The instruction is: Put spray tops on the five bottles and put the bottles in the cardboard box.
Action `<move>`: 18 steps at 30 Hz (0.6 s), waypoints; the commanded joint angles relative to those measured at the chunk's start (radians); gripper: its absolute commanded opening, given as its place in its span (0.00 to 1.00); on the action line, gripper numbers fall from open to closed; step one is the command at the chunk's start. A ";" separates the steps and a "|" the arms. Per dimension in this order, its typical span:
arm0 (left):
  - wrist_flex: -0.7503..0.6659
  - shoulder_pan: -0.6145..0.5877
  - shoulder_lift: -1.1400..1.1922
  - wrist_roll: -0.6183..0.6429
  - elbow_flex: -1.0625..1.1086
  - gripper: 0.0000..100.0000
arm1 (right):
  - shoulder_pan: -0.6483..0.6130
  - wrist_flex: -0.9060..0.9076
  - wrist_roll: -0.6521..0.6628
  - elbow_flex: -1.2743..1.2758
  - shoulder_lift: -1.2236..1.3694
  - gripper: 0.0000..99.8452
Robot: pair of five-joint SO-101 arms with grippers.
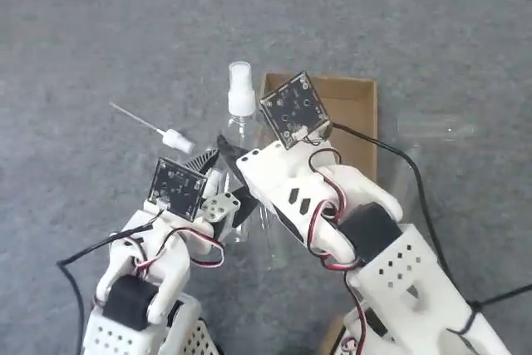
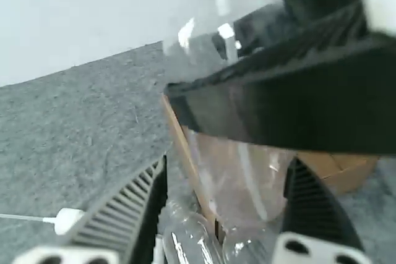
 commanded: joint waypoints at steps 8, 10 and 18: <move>-0.018 -0.029 -0.015 -0.005 -0.004 0.20 | 0.263 -0.380 0.000 -0.074 0.228 0.01; -0.025 -0.094 -0.015 -0.003 -0.002 0.15 | 0.297 -0.489 -0.002 -0.074 0.326 0.01; -0.055 -0.241 -0.015 0.035 0.002 0.01 | 0.351 -0.822 -0.002 -0.075 0.648 0.01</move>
